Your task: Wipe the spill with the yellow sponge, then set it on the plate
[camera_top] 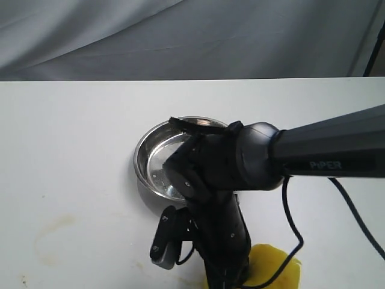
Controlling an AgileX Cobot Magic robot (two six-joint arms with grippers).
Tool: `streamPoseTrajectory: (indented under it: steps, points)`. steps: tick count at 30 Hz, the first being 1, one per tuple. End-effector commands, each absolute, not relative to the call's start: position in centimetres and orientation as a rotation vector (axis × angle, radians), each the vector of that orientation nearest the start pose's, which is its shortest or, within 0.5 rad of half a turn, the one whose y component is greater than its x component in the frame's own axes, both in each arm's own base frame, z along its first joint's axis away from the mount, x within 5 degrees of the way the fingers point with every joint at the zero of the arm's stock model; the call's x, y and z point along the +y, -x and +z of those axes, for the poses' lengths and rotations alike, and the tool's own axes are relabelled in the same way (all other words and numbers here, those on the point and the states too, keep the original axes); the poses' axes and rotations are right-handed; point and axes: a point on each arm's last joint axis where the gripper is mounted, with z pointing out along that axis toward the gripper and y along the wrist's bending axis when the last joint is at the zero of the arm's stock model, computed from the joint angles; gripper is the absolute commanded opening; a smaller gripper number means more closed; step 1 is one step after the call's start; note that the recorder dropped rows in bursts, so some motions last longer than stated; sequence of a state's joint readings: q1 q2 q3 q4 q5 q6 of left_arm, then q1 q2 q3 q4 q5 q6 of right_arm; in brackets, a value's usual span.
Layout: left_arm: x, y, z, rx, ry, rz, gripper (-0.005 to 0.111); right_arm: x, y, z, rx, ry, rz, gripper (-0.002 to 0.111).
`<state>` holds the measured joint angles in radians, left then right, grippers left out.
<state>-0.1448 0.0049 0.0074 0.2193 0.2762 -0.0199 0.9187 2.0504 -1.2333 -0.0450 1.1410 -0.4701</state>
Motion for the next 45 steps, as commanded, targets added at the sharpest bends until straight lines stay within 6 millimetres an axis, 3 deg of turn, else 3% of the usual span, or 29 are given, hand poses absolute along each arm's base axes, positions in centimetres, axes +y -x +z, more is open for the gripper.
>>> streamPoseTrajectory:
  steps: [1,7,19,31,37,41,45]
  points:
    - [-0.3,-5.5,19.0,1.726,-0.250,0.075,0.000,32.3,-21.8,10.5,2.516,1.938,0.308,0.000]
    - [-0.3,-5.5,19.0,1.726,-0.250,0.075,0.000,35.2,-23.3,9.8,2.512,1.935,0.400,0.000]
    - [-0.3,-5.5,19.0,1.726,-0.250,0.075,0.000,40.9,-26.5,8.8,2.470,1.738,0.605,0.000]
    - [-0.3,-5.5,19.0,1.726,-0.250,0.075,0.000,44.3,-29.5,9.6,2.365,1.532,0.652,0.000]
    - [-0.3,-5.5,19.0,1.726,-0.250,0.075,0.000,44.7,-31.1,9.7,2.299,1.385,0.564,0.000]
    - [-0.3,-5.5,19.0,1.726,-0.250,0.075,0.000,43.4,-32.9,9.4,2.351,1.287,0.431,0.000]
    - [-0.3,-5.5,19.0,1.726,-0.250,0.075,0.000,41.7,-34.4,10.1,2.437,1.206,0.446,0.000]
